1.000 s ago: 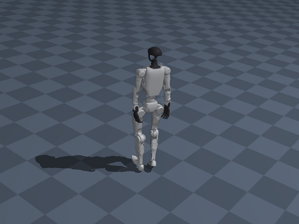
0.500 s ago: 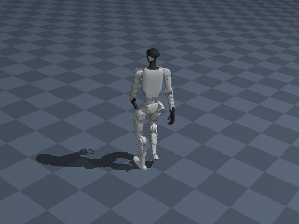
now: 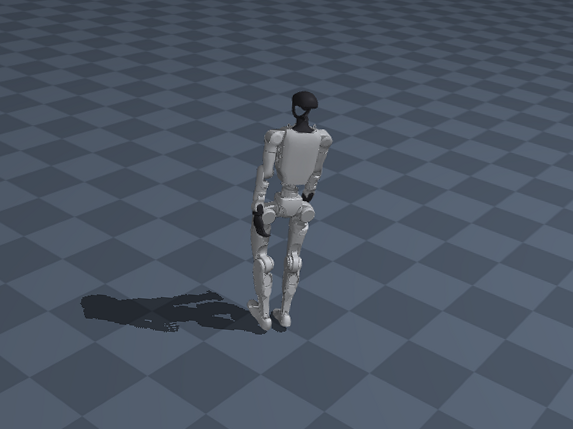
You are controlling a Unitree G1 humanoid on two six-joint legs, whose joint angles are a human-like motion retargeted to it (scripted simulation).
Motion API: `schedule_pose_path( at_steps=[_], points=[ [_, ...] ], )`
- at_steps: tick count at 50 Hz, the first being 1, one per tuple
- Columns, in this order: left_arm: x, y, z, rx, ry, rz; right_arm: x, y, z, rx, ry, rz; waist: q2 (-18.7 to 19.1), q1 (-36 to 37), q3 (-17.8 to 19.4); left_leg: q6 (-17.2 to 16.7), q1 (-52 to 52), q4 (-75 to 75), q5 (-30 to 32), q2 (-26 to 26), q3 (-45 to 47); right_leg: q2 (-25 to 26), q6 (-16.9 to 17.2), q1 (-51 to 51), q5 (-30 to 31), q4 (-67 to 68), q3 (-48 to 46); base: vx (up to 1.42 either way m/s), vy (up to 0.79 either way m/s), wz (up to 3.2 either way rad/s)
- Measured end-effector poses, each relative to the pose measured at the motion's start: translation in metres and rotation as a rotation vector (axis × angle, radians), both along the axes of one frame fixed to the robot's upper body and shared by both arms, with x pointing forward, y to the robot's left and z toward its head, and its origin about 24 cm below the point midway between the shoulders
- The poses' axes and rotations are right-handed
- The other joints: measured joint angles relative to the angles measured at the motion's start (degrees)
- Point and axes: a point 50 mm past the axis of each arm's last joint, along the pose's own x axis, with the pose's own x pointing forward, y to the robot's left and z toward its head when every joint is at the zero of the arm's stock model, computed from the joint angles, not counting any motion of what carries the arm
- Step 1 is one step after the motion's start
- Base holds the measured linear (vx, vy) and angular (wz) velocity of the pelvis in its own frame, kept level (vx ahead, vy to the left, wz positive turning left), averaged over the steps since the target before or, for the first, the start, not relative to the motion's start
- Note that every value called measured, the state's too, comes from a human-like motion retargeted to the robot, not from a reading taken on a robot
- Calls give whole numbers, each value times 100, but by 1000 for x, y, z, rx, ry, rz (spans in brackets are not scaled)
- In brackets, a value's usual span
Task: In place motions
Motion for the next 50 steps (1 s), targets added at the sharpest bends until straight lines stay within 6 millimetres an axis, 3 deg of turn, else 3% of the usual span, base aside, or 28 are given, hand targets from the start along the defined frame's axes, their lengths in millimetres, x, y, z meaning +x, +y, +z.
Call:
schedule_pose_path(
  at_steps=[2,5,7,10,13,17,20,25,30,37,43,45,50],
  points=[
    [-25,2,4,14,70,10,23,12,7,69,-69,-62,-66,109,82,-8,-236,728,432,130,249,-36,-25,79,-60,43,77,16,-24,-24],
    [-54,-3,10,3,163,59,69,33,26,164,-210,-109,-277,338,307,-133,-1385,2710,1781,450,182,-207,23,107,-186,153,202,-2,-28,-6],
    [-71,-8,15,-4,212,110,104,40,47,206,-340,-100,-449,562,487,283,-2172,3871,2353,571,266,-360,38,50,-256,312,195,-4,-37,-3],
    [-94,-19,23,-50,297,166,152,43,83,222,-515,-47,-559,1141,895,391,-3206,5710,1534,1017,584,-422,-121,78,-264,529,217,-3,-24,-50],
    [-111,-36,31,-115,373,203,193,45,124,183,-704,-10,-676,1684,1210,401,-4350,6875,1256,1122,679,-553,-222,97,-287,621,395,-12,-11,-75],
    [-135,-53,45,-177,466,207,221,57,164,147,-882,53,-933,2261,1379,62,-5542,7610,1105,1168,664,-940,-271,8,-276,723,538,0,-5,-92],
    [-141,-60,48,-185,492,201,232,60,181,101,-951,100,-1024,2471,1452,-19,-5867,7666,1009,1181,707,-1118,-299,-122,-306,874,585,1,-1,-31],
    [-122,-58,39,-199,433,239,229,57,177,48,-956,122,-893,2305,1204,128,-5544,7241,937,1216,727,-959,-281,-103,-332,714,440,1,-4,41],
    [-97,-45,26,-166,317,242,203,55,140,16,-854,141,-822,1835,590,-118,-4528,6083,990,1074,883,-825,-191,-98,-293,322,91,9,-1,79],
    [-56,-19,12,-96,167,207,157,51,94,8,-762,114,-447,939,35,-93,-2877,4094,1215,198,32,-459,-92,111,-319,-15,-497,10,4,77],
    [-22,-4,4,-52,65,176,125,46,68,-7,-662,115,-274,613,-95,-129,-1364,1923,1344,-66,-533,-228,-26,172,-339,-102,-661,1,11,22],
    [-11,0,3,-46,25,175,116,43,60,-11,-629,111,-203,513,-136,-253,-924,1187,939,-109,-718,-123,-9,170,-349,-110,-718,-3,11,21],
    [18,5,0,-39,-52,162,90,28,43,-36,-529,103,-114,256,-120,-178,-402,240,359,-157,-1012,-19,83,231,-345,-136,-869,-5,17,28]
  ],
)
